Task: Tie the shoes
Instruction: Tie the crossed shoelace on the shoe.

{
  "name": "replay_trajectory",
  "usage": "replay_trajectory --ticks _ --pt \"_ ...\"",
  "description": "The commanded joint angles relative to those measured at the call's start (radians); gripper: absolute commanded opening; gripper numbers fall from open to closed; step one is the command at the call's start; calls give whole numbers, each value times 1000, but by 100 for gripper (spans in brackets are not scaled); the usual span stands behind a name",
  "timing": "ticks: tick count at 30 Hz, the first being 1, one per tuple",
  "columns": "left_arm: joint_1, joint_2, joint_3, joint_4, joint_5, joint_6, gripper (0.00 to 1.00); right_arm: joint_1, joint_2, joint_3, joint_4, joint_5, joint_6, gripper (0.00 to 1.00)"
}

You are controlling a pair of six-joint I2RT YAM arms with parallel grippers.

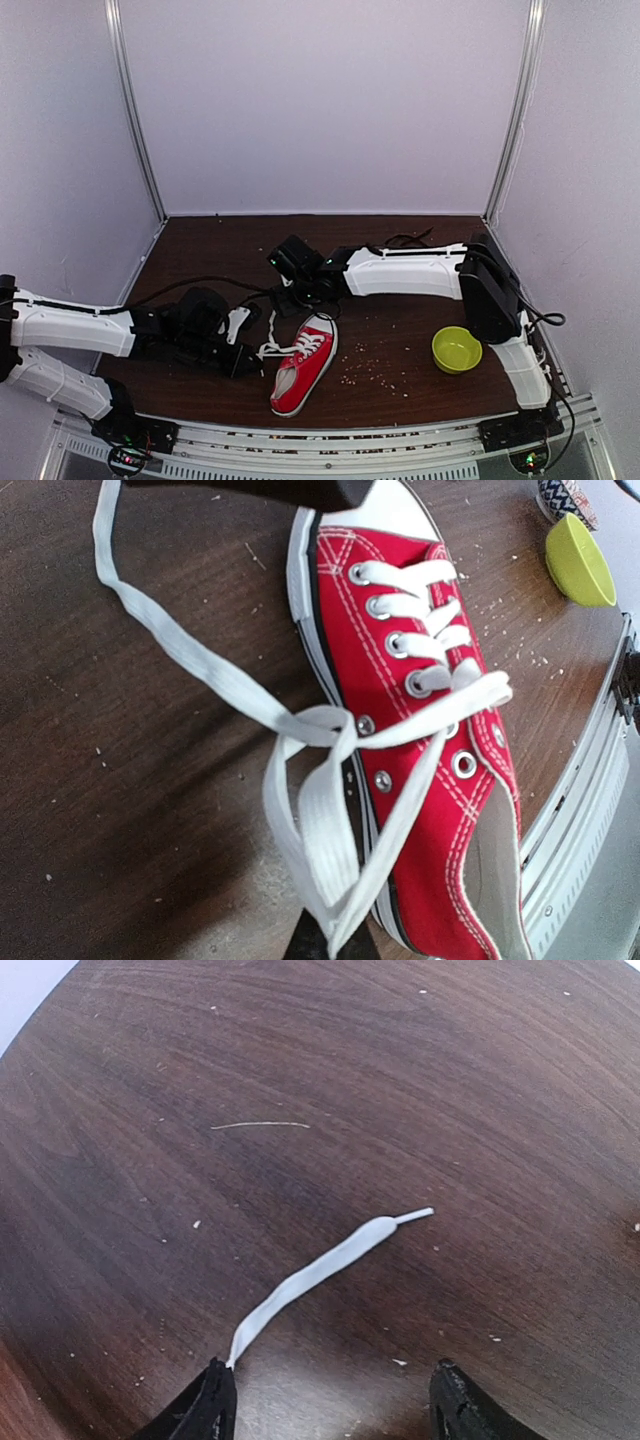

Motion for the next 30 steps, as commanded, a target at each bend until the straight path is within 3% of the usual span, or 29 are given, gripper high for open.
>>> replay_trajectory --ticks 1,15,21,26,30 --pt "7 -27 -14 2 3 1 0 20 41 59 -54 -37 -4 68" --pt "7 -59 -68 109 18 1 0 43 114 72 -54 -160 29 64" --pt "7 -50 -55 118 22 6 0 61 145 85 -83 -141 20 62" --pt "7 -61 -60 118 20 4 0 67 178 100 -136 -27 38 50" --pt "7 -62 -67 122 18 -2 0 68 198 108 -164 36 41 35"
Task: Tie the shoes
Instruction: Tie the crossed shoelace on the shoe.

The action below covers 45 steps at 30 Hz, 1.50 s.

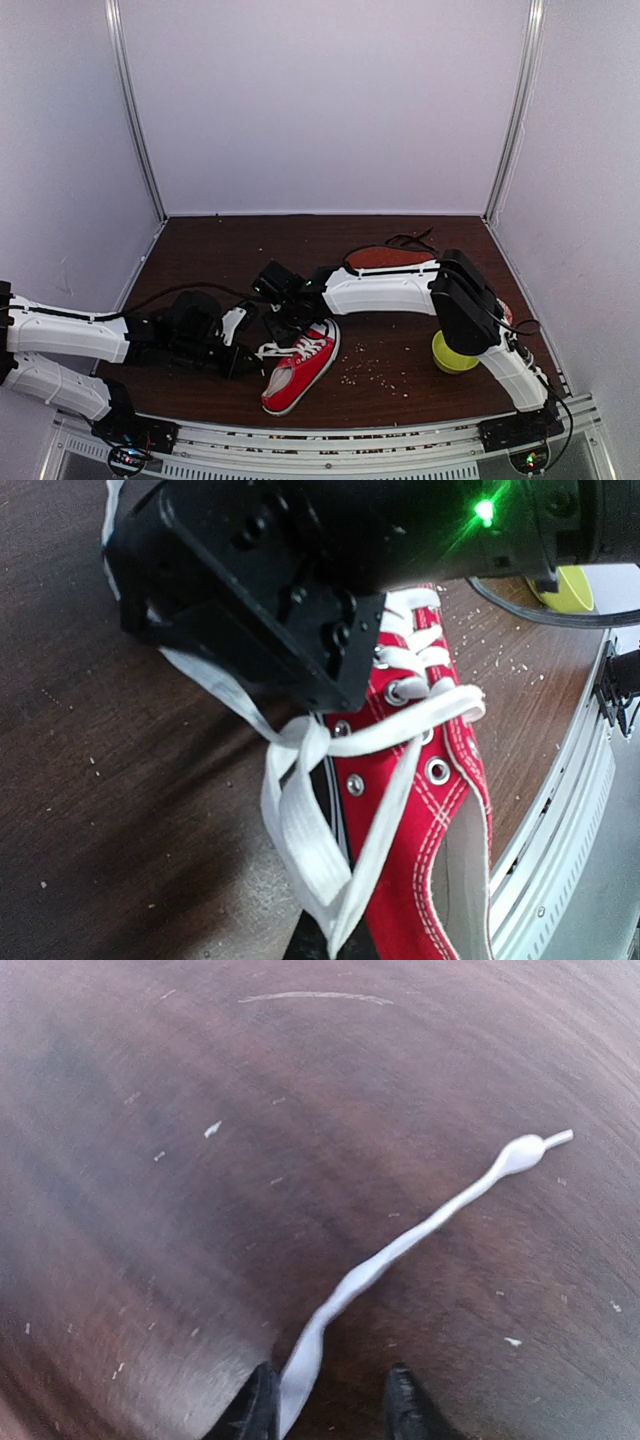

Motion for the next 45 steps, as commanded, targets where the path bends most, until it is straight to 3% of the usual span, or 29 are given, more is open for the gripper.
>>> replay_trajectory --ticks 1,5,6,10,18,27,31,34,35,37,39,45 --pt "7 -9 -7 37 -3 -4 0 11 58 9 -82 95 22 29" --pt "7 4 -3 44 -2 -4 0 9 49 6 -72 120 26 2" --pt "7 8 -1 47 0 -3 0 6 43 2 -64 122 30 0" --pt "7 29 3 53 5 0 0 -29 -40 -61 2 136 51 0" --pt "7 67 4 76 20 4 0 -128 -387 -370 225 193 26 0" --pt "7 130 71 75 60 66 0 -158 -657 -658 261 266 22 0" --pt "7 134 75 81 83 91 0 -158 -744 -783 319 168 22 0" --pt "7 136 80 55 71 99 0 -159 -719 -777 252 112 58 0" --pt "7 138 81 48 68 102 0 -159 -703 -777 238 119 77 5" --pt "7 140 80 45 66 103 0 -161 -677 -793 246 123 115 26" --pt "7 138 73 49 63 98 0 -164 -647 -803 271 107 133 38" --pt "7 129 72 47 57 94 0 -176 -548 -766 278 96 112 47"
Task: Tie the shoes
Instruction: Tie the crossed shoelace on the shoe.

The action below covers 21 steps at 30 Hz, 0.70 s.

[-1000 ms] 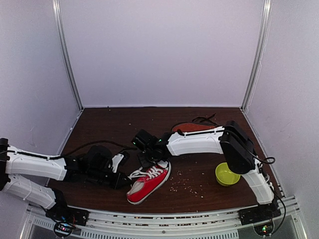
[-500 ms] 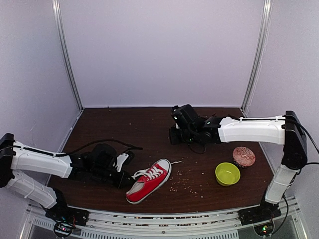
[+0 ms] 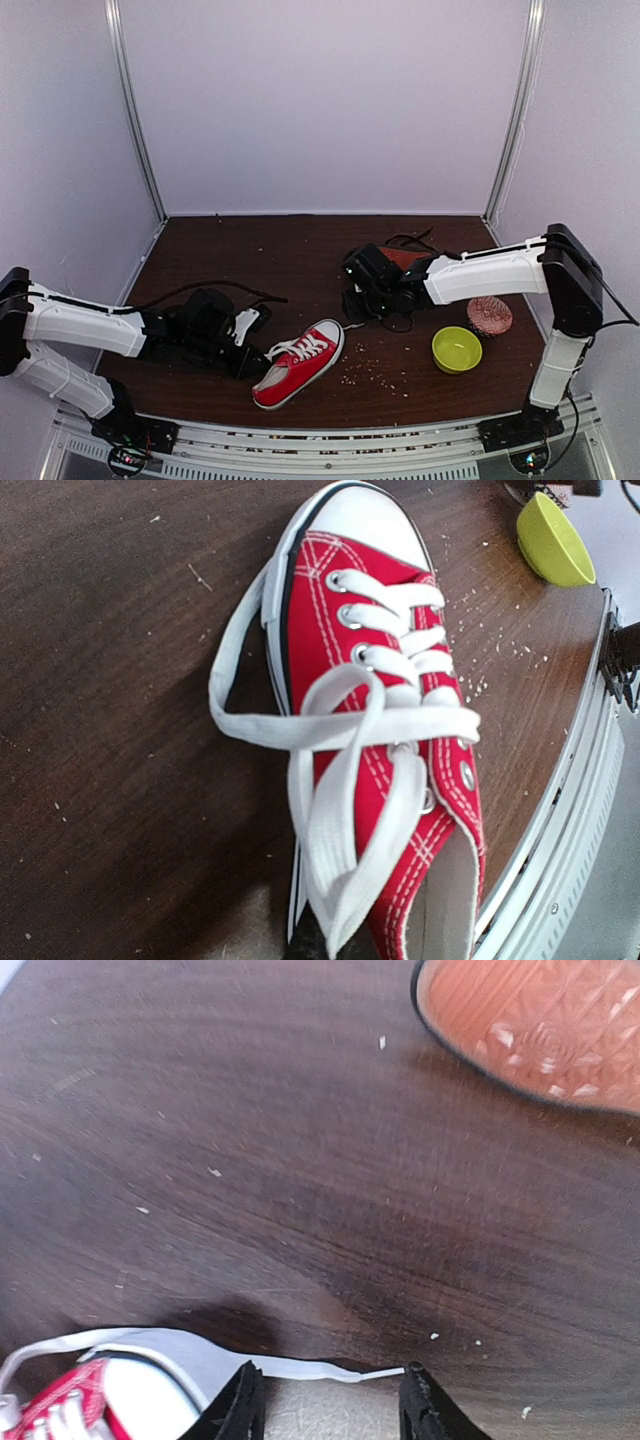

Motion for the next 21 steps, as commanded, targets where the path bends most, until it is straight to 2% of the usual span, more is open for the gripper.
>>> replay_trajectory --ticks 1,8,13,21 --pt "6 -5 21 0 7 14 0 -16 55 7 11 -17 -14 48" --pt "6 -11 12 -4 -8 12 0 -79 10 -96 110 -174 -205 51" --pt "6 0 21 -6 -8 11 0 -104 29 -83 64 -305 -400 54" --pt "6 14 33 -1 -1 9 0 -106 103 -10 -17 -367 -584 56"
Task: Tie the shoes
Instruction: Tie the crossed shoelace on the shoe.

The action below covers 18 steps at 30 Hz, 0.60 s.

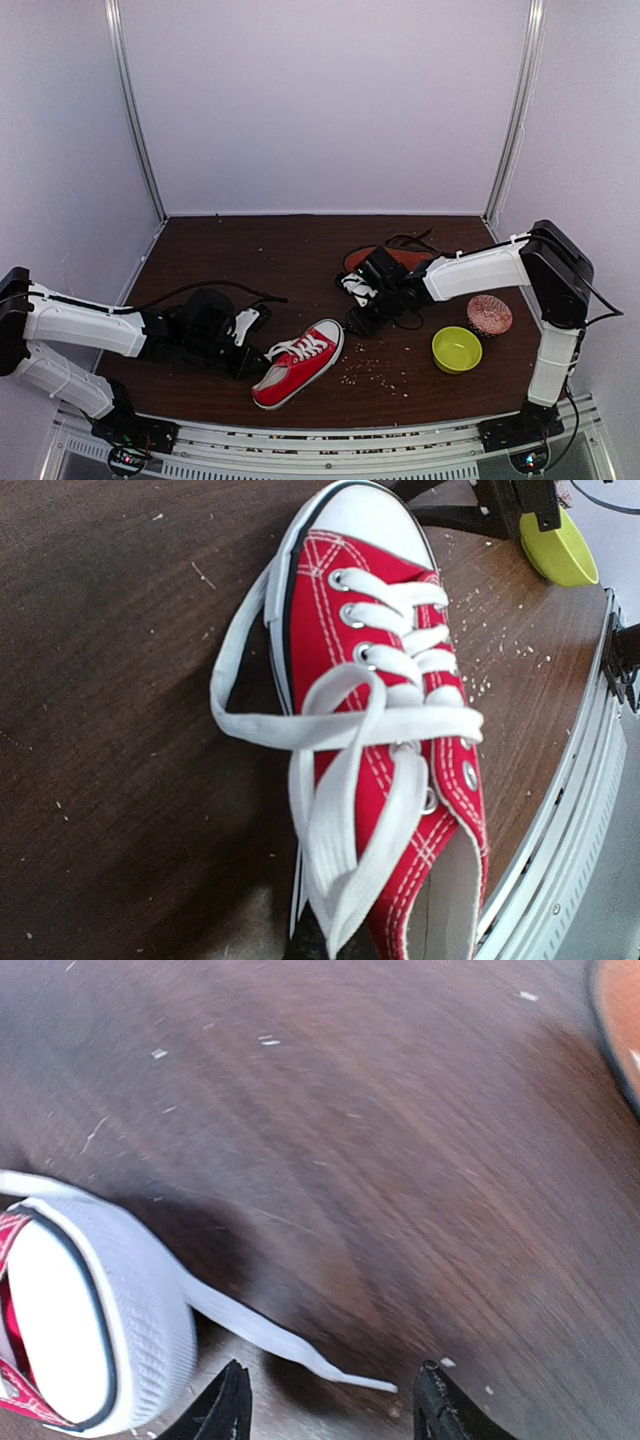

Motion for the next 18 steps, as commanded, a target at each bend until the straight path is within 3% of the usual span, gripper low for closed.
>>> replay_trajectory --ticks 1,4,7,9,12,18 --pt "6 13 33 -1 4 10 0 0 48 47 -47 -72 -146 56" --pt "6 8 36 -12 1 12 0 -1 75 66 -65 -62 -187 55" --pt "6 5 39 -23 -1 14 0 1 105 89 -85 -44 -213 48" --pt "6 5 41 -27 -2 17 0 1 117 93 -89 -21 -218 35" --pt "6 5 44 -27 -2 16 0 1 114 77 -67 37 -196 1" --pt "6 26 56 -21 17 21 0 -8 23 54 68 201 -77 0"
